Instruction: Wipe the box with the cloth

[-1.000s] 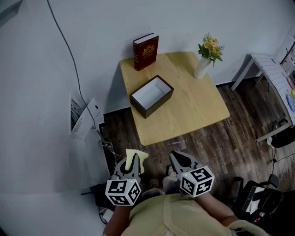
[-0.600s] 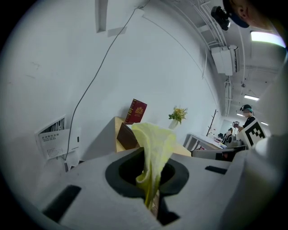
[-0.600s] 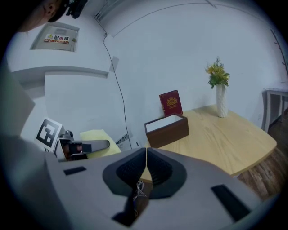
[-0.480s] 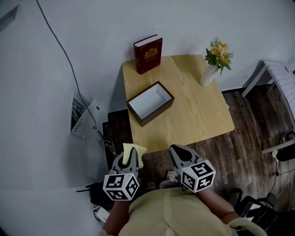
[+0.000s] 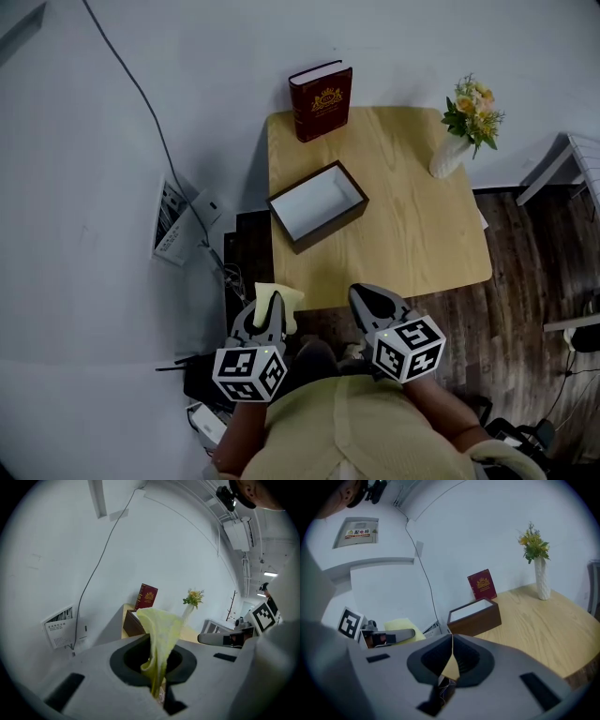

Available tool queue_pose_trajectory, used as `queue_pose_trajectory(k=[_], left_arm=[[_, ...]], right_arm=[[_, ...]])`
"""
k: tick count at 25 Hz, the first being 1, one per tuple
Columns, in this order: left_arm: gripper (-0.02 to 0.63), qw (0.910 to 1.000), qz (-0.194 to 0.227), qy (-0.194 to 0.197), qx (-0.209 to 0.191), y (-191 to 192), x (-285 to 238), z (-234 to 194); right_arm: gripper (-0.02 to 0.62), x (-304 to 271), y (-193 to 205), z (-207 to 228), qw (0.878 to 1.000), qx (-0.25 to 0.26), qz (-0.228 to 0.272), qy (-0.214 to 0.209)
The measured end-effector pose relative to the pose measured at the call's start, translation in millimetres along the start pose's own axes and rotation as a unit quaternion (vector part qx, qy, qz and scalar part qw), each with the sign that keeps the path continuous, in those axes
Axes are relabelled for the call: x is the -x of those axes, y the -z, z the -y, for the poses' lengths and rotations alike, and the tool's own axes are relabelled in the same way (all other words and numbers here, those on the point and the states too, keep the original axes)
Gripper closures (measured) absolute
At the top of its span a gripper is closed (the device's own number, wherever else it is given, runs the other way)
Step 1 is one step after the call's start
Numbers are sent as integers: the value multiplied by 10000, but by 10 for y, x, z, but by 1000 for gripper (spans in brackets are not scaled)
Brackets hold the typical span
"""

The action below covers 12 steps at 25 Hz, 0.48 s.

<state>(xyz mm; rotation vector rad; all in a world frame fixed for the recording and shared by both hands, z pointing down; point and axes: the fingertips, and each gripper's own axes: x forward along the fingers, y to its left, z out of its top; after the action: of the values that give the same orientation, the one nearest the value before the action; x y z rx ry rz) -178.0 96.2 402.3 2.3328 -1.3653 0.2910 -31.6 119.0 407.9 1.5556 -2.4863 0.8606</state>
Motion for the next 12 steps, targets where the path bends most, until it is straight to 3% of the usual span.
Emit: queue_pose_trajectory(k=[12], left_arm=[[582,9996,-113,-245,-110,-316,-513,-550]], right_arm=[[565,-382,-310,214,9993,26,-14,373]])
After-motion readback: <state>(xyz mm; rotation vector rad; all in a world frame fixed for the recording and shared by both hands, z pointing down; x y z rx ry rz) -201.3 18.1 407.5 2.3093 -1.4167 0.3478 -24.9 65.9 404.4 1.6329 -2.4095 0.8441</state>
